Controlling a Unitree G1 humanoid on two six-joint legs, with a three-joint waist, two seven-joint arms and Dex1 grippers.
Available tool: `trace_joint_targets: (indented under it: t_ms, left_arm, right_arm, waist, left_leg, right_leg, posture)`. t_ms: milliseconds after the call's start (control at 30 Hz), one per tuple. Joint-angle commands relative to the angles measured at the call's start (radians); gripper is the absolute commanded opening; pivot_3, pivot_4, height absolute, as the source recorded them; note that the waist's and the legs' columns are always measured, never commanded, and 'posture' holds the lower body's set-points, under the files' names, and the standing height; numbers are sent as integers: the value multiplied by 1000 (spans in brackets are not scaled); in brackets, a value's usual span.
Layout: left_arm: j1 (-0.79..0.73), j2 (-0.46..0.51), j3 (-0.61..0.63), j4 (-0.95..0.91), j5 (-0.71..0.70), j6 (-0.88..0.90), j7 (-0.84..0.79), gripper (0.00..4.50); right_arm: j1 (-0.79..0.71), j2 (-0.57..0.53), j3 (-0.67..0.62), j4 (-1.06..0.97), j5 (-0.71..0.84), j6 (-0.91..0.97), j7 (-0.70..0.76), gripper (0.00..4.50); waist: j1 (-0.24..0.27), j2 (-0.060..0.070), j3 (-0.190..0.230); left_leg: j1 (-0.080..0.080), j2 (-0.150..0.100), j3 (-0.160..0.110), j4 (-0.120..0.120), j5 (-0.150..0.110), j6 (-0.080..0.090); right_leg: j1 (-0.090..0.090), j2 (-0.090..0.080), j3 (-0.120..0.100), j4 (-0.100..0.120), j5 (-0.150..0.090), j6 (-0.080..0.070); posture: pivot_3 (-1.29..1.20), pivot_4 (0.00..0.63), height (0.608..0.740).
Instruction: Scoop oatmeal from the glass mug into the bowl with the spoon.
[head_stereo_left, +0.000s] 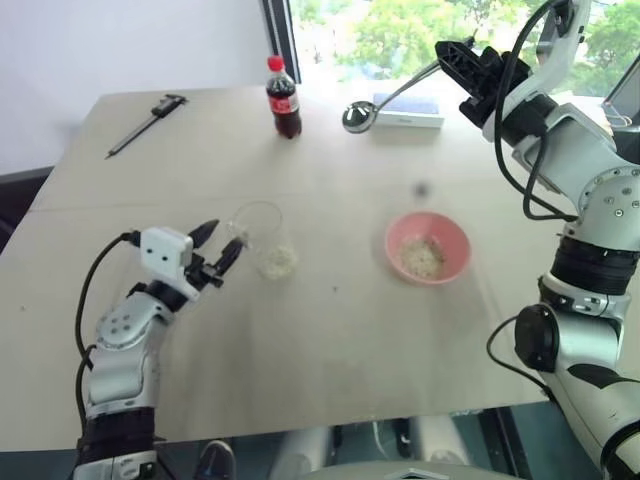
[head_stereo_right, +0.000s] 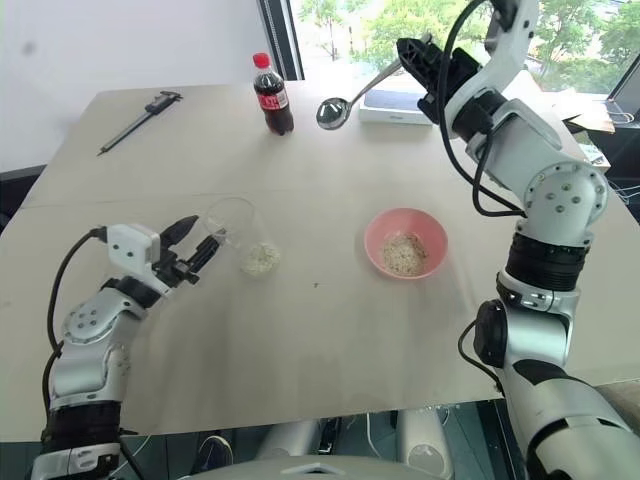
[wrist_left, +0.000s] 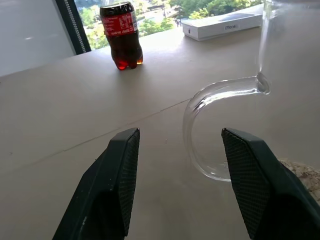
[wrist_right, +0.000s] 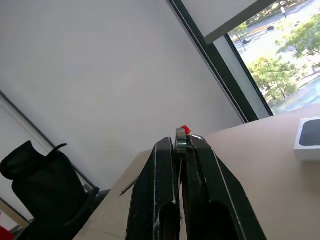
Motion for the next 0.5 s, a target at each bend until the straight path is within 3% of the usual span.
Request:
trace_joint_targets:
  t_ms: [33, 233, 333, 467, 500]
  left_arm:
    - [-48, -3, -14, 40, 0, -50, -20, 2709]
    - [-96, -12, -27, 112, 0, -89, -24, 2709]
    - [-107, -16, -28, 127, 0, -99, -23, 1840]
    - [-114, -22, -36, 128, 3, -103, -18, 53]
    - [-115, -24, -40, 127, 4, -104, -16, 12]
  right_arm:
    - [-9, -17, -15, -61, 10, -15, 6, 0]
    - [1, -30, -14, -82, 6, -17, 6, 0]
    - [11, -32, -15, -95, 11, -13, -1, 0]
    - [11, -31, -12, -100, 15, -9, -2, 0]
    - [12, -30, -10, -102, 19, -7, -1, 0]
  waist:
    - [0, 0, 0]
    - [-2, 0, 0]
    - [-1, 0, 0]
    - [0, 0, 0]
    - [0, 0, -1]
  left_leg:
    - [0, 0, 0, 0, 0, 0]
    - [0, 0, 1, 0, 0, 0]
    - [0, 0, 0, 0, 0, 0]
    - [0, 0, 0, 0, 0, 0]
    - [0, 0, 0, 0, 0, 0]
  right_leg:
    - [0, 0, 0, 0, 0, 0]
    - [-1, 0, 1, 0, 0, 0]
    - [-1, 0, 1, 0, 0, 0]
    - [-1, 0, 1, 0, 0, 0]
    - [0, -1, 1, 0, 0, 0]
  posture:
    - [0, 150, 740]
    - [0, 150, 740]
    - [0, 150, 740]
    - [0, 150, 740]
    - [0, 150, 740]
